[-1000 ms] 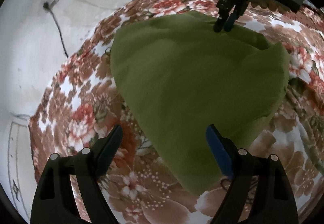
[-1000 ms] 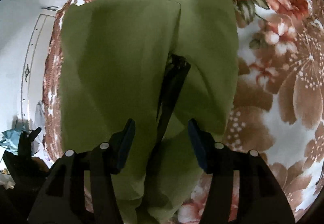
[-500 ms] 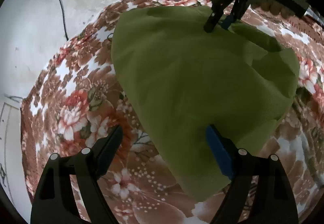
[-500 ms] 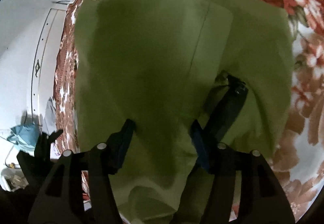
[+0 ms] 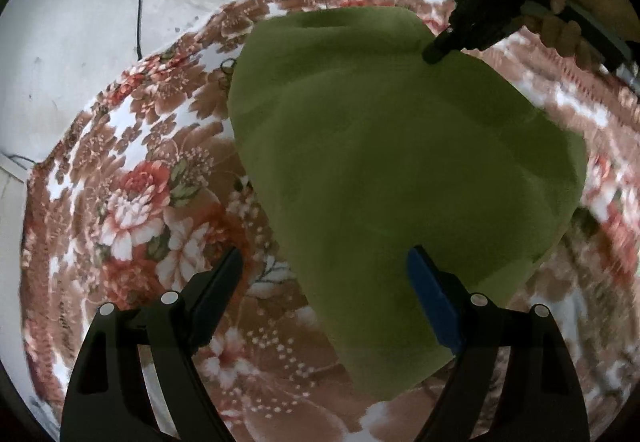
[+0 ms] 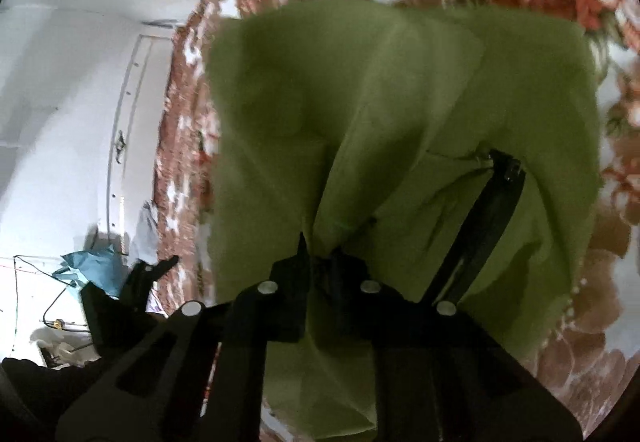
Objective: Fold large clothes
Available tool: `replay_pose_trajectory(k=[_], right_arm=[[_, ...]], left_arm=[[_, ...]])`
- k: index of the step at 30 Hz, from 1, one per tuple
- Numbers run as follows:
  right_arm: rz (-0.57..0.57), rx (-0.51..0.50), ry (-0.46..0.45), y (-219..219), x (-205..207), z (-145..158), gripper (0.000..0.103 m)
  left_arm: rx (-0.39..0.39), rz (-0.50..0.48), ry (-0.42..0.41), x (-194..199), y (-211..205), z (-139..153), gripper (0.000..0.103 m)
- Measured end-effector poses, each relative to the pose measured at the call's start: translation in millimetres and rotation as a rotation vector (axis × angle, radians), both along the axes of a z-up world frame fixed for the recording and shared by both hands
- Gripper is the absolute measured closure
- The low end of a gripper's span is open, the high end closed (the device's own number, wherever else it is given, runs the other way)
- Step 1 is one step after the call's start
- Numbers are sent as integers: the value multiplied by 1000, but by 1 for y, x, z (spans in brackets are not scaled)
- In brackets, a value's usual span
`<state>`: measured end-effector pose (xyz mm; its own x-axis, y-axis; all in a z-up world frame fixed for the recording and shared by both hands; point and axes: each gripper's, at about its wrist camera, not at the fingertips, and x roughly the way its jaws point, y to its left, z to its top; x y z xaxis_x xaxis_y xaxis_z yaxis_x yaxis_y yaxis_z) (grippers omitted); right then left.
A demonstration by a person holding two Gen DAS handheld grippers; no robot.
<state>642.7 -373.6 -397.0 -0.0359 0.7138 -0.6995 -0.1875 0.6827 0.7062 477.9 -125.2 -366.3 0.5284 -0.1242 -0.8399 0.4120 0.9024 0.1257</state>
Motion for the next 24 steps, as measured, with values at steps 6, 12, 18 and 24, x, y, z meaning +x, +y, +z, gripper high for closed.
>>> replay_pose_trajectory(k=[6,12,18,24], right_arm=[[-22,2,-35,-24,-27,66,96],[3,-127,-84,-62,-43,92,98],[-12,-199,-35,-83,-37,26,98],[-47,-287,5,-94,-18,-35,98]], left_arm=[[-187,96,33,35,7,2,20],[-260,39,30,55,-29,1,20],[-232,25,106,61,-55,-42,16],[-198,6,137,64,-62,-58,9]])
